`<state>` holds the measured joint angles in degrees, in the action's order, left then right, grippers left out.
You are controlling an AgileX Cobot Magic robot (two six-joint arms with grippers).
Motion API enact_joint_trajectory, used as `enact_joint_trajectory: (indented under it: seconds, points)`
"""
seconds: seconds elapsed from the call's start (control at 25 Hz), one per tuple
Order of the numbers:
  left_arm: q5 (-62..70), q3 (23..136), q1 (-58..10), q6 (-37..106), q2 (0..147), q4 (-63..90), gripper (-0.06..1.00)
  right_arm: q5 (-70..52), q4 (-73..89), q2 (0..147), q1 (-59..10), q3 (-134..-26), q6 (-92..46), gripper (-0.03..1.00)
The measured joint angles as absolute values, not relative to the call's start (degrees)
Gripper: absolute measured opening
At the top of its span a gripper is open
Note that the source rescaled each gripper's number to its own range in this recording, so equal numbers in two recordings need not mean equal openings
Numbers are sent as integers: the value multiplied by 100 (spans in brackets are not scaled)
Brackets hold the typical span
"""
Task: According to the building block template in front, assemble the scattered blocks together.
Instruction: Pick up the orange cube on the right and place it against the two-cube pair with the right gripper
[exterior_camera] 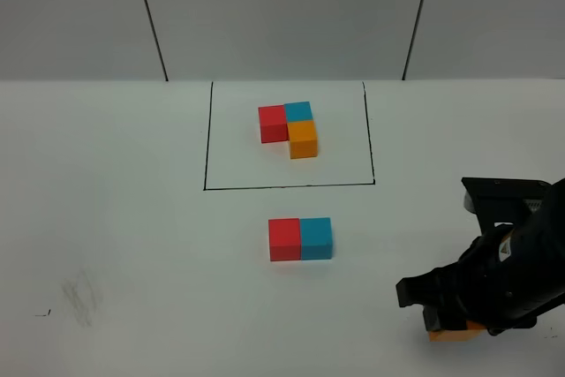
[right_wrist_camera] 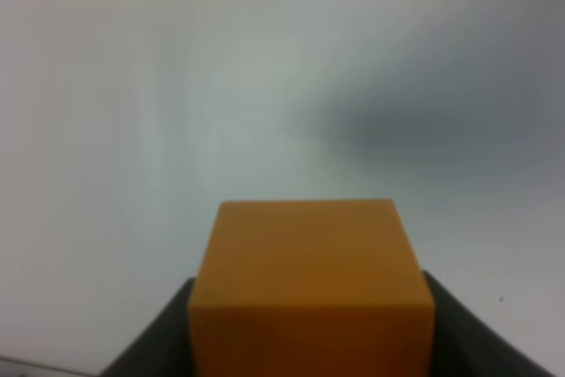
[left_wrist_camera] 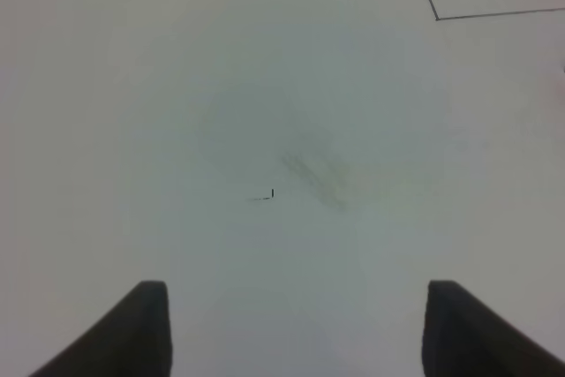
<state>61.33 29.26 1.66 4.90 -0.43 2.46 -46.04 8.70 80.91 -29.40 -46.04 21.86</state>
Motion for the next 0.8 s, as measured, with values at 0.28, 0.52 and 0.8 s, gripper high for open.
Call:
enact_joint_trajectory:
  seconds: [0.28, 0.52, 0.8]
  points:
    - [6133, 2926, 166, 490, -43, 246, 54, -4529, 867, 8404, -3534, -5008, 2260, 0]
    - [6133, 2926, 166, 490, -43, 246, 54, -4473, 863, 8579, -4062, -5230, 2282, 0]
    - [6133, 2926, 166, 495, -43, 246, 54, -4309, 993, 8816, -4478, -5289, 2396, 0]
